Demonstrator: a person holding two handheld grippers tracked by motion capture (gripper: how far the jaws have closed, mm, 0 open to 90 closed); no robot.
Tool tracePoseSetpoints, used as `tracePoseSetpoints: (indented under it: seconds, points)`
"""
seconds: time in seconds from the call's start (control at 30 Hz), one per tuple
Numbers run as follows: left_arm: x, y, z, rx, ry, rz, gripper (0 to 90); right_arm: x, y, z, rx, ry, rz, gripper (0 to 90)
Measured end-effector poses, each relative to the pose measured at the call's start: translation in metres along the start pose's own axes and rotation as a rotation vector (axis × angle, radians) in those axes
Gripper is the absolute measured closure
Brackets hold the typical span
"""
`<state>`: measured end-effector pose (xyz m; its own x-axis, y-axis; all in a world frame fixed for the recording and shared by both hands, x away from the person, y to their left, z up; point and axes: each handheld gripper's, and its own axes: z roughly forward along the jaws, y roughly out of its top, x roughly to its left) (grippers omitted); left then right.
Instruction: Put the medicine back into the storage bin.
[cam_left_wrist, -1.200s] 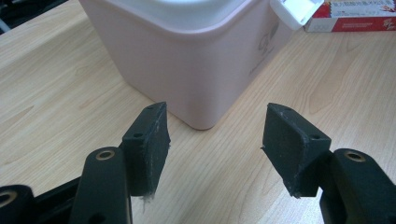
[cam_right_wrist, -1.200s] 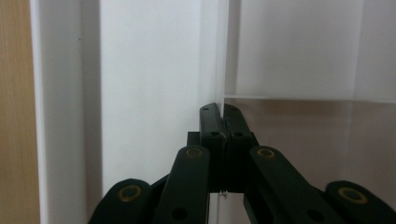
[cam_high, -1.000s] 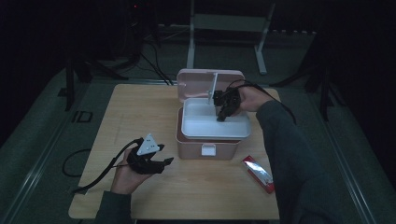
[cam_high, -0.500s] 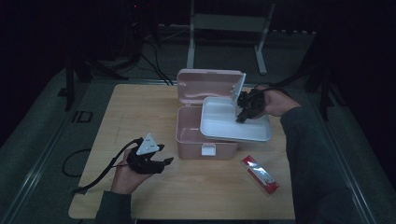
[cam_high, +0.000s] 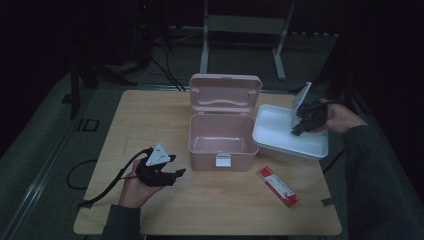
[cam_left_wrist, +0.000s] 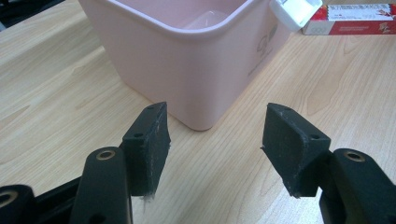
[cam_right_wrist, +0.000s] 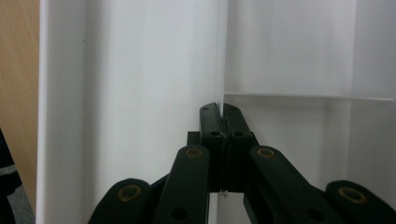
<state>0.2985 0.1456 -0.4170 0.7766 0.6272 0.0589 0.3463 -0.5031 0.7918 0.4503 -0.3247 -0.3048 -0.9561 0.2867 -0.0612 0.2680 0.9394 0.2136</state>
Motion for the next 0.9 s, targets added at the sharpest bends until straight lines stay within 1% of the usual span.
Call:
tracePoseSetpoints:
  seconds: [0.07,0.17,0.3,0.33,0.43,0.5,0.63,0.67,0.7,0.77,0.83,0.87,0.9]
  points:
    - [0.0,0.0,0.0,0.001,0.0,0.0,40.6,-0.003,-0.012,0.001,-0.006,0.0,0.032,89.6]
    - [0.0,0.0,0.001,0.0,-0.003,-0.001,40.6,-0.008,-0.026,0.006,0.006,-0.002,0.069,89.6]
    - [0.0,0.0,0.002,0.0,-0.004,0.001,40.6,-0.013,-0.036,0.019,0.023,0.005,0.11,89.6]
    - [0.0,0.0,0.002,0.0,-0.004,0.002,40.6,-0.014,-0.037,0.024,0.021,0.014,0.117,89.6]
    - [-0.001,0.0,0.002,0.0,-0.005,0.002,40.6,-0.014,-0.036,0.04,-0.008,0.009,0.136,89.6]
    - [-0.001,0.0,0.002,0.0,-0.003,0.002,40.6,-0.016,-0.035,0.054,-0.008,0.014,0.156,89.5]
    - [0.0,0.0,0.0,-0.001,0.0,0.002,40.6,-0.018,-0.032,0.084,0.033,0.039,0.174,89.5]
    - [0.0,0.0,0.001,-0.001,0.0,0.0,40.6,-0.019,-0.032,0.09,0.037,0.044,0.18,89.5]
    - [0.0,0.0,0.001,-0.001,0.0,0.0,40.6,-0.019,-0.032,0.09,0.037,0.044,0.18,89.5]
    - [0.0,0.0,0.001,0.001,-0.002,0.003,40.6,-0.02,-0.03,0.099,0.046,0.039,0.191,89.6]
    - [-0.001,0.0,0.002,0.0,-0.002,0.003,40.6,-0.021,-0.027,0.108,0.067,0.027,0.203,89.5]
    - [-0.001,0.0,0.001,-0.001,-0.002,0.003,40.6,-0.021,-0.026,0.116,0.076,0.014,0.209,89.5]
    - [-0.001,0.0,0.001,-0.001,-0.003,0.003,40.6,-0.021,-0.025,0.119,0.077,0.007,0.208,89.5]
